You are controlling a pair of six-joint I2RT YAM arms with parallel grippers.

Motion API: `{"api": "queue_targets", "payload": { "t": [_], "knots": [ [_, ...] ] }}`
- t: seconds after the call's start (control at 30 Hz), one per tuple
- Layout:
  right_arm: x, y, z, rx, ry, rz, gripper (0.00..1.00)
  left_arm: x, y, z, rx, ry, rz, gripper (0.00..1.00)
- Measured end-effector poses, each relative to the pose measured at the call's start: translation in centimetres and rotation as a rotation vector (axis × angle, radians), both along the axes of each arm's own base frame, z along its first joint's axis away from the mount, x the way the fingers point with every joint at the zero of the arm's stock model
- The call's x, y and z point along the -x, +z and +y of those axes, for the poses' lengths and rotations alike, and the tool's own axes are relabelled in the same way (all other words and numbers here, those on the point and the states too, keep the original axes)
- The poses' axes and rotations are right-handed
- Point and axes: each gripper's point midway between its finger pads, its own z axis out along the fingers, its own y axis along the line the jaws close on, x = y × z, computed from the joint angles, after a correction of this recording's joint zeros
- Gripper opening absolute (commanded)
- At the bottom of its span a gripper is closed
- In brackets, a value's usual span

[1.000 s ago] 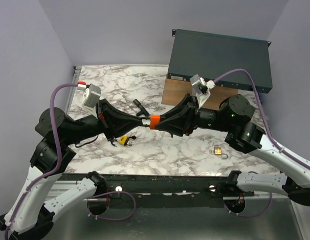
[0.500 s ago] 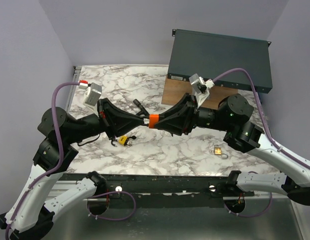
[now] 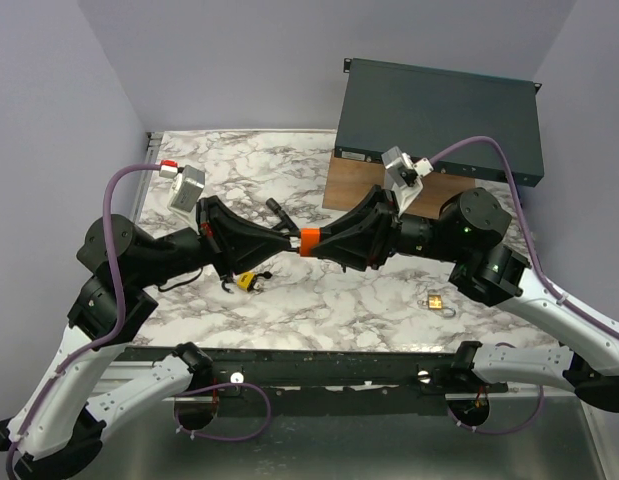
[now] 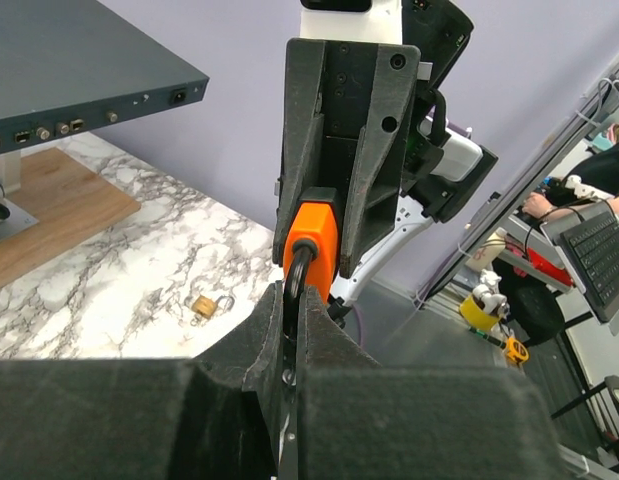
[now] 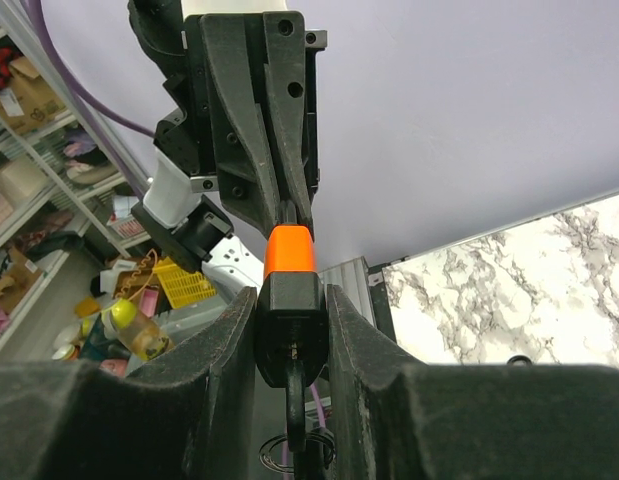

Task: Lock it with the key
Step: Lock the lock.

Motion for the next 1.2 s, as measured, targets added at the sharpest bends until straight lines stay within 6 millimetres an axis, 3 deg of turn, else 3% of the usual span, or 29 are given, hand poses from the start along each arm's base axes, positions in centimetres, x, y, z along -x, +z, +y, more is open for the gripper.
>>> {"api": "queue_targets", "payload": {
  "t": [0.83,1.1,1.2],
  "knots": [
    [0.6,0.8,-0.3,-0.013,0.031,-0.015,0.01,0.4,1.7,-1.2,0.056,-0.013,-0.037,0.0],
    [-0.4,-0.4,0.1,0.025,-0.015,0.007,0.01,-1.4,0.7,-0.8,0.013,0.103,-0.025,0.0],
    [-1.2,-1.0,0.5,0.041,-0.043,0.016,0.11,-2.6,0.0,-0.3,-0.012,0.179,-0.01,0.0]
  ]
}}
